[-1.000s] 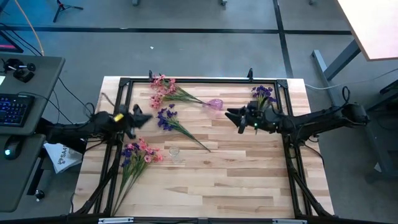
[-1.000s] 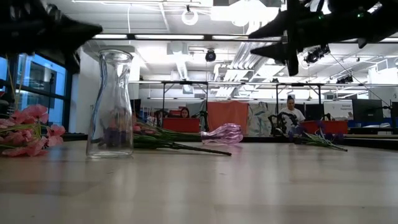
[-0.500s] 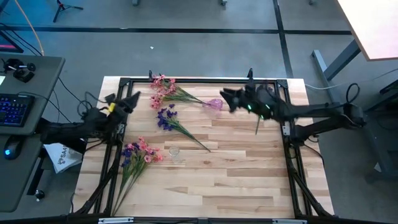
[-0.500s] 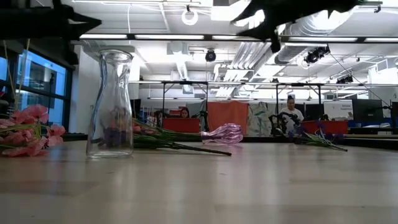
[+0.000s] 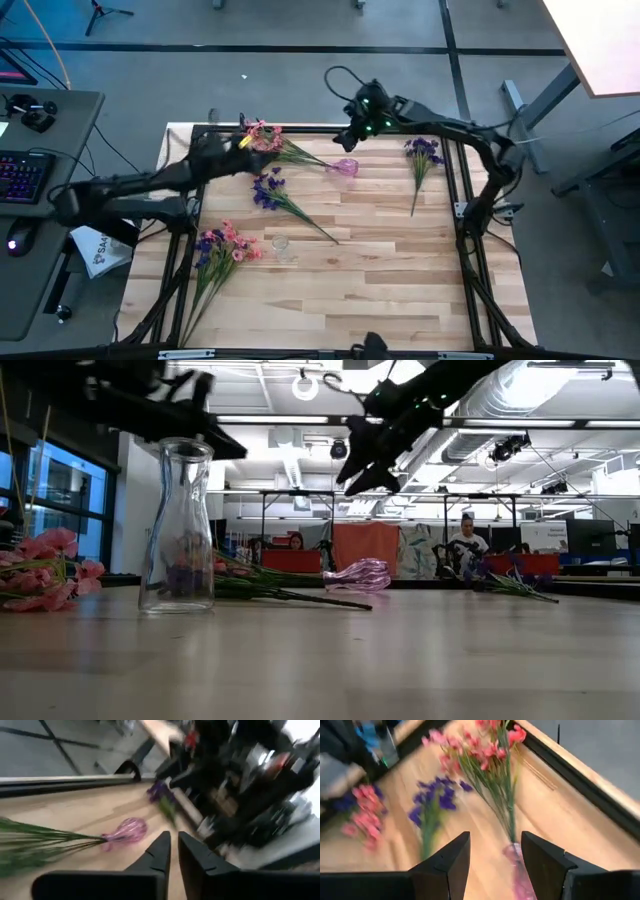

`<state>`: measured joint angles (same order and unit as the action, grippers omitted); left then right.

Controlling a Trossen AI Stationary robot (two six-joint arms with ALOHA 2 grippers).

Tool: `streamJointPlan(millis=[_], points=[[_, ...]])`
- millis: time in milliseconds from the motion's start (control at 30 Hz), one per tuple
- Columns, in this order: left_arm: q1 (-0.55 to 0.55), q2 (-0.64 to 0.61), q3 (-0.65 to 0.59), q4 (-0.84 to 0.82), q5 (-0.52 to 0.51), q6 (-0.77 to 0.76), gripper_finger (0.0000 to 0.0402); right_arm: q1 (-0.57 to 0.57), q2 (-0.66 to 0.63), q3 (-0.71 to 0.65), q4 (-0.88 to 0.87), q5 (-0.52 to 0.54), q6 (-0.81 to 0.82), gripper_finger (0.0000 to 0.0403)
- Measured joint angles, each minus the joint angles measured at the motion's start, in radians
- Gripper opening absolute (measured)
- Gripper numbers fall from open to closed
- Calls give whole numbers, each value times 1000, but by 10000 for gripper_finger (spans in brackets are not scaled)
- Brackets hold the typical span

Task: Sort flowers into vase by color
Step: Adjust the purple vase on the table

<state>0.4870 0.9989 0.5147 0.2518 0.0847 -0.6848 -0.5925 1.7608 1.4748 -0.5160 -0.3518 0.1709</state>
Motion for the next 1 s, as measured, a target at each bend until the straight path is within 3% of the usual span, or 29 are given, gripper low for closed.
streamJointPlan(millis=[167, 300, 567, 733, 1000], points=[[17, 205, 229, -260, -4, 321, 75, 4, 76, 60, -127, 1, -199, 171], [16, 351, 381, -448, -48, 598, 119, 5, 107, 47, -154, 3, -247, 189], [17, 598, 524, -495, -106, 1006, 178, 24, 121, 29, -158, 5, -321, 249], [18, 681, 541, -509, -203, 1124, 182, 58, 174, 30, -120, 37, -359, 259], [40, 682, 542, -610, -184, 1141, 182, 83, 304, 113, -125, 120, -389, 259]])
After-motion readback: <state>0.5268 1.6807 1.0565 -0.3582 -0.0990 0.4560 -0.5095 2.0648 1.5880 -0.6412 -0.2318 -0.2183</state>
